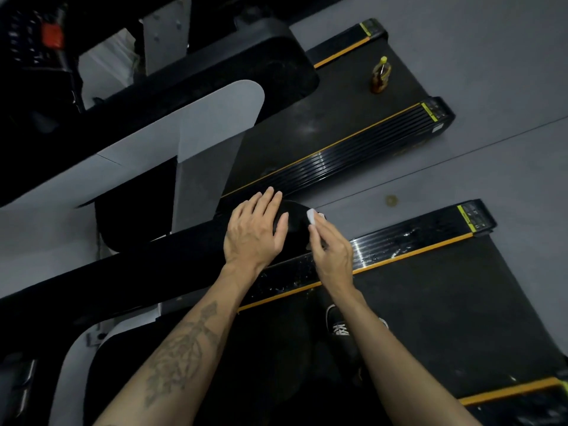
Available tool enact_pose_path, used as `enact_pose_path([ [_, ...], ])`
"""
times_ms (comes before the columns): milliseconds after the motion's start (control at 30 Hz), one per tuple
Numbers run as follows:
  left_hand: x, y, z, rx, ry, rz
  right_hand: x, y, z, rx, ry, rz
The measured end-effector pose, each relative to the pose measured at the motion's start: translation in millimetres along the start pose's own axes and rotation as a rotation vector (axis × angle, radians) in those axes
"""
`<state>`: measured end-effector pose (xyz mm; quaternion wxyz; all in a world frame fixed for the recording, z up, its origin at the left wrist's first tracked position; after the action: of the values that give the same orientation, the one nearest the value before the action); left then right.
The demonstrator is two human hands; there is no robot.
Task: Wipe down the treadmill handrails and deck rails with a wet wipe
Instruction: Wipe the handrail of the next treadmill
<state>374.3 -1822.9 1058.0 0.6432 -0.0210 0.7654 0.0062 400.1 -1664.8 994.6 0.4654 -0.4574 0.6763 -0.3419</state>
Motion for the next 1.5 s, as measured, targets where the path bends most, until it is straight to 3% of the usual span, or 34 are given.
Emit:
enact_pose_path([
  [167,-15.4,-0.6,3.6,0.046,-0.067,0.254,-4.6,-21.1,-5.2,-0.065,-0.045,0.013],
  [300,-33.2,1.9,14.9,-0.028,-0.058,0.538,-8.2,-38.3,-5.0,-0.134,-0.077,0.043],
  [567,-43.8,8.9,22.1,-0.301,-0.143,0.828,-5.0,-77.2,-7.2,-0.334,-0.3,0.033],
  [667,-55.1,10.8,27.5,-0.384,-0.094,0.946,-5.1,-83.0,-12.7,-0.371,-0.385,0.024],
  [1000,-54.3,39.3,63.6,-0.922,0.141,1.283,-32.7,-78.2,-29.6,-0.563,-0.682,-0.08],
  [1100,-49.2,42.1,72.8,-1.029,0.223,1.26,-42.0,-70.0,-27.2,-0.586,-0.781,-0.096],
  [1367,-29.5,29.2,95.8,-1.081,0.208,0.876,-36.2,-53.6,-39.2,-0.523,-0.954,-0.024],
  [1500,-13.6,19.3,101.4,-1.217,0.292,0.772,-12.8,-61.6,-57.2,-0.613,-1.018,0.048],
])
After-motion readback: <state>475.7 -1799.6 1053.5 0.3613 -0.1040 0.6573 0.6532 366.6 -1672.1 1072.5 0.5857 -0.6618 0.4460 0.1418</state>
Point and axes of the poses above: each hand's wrist, its own z-axis away from the middle knuckle, its own x-axis out of the palm, y = z × x, the point moved 7 cm from there along -z, towards the middle knuckle, and after that the axes turned 10 degrees about -x, right-handed, at the moved point
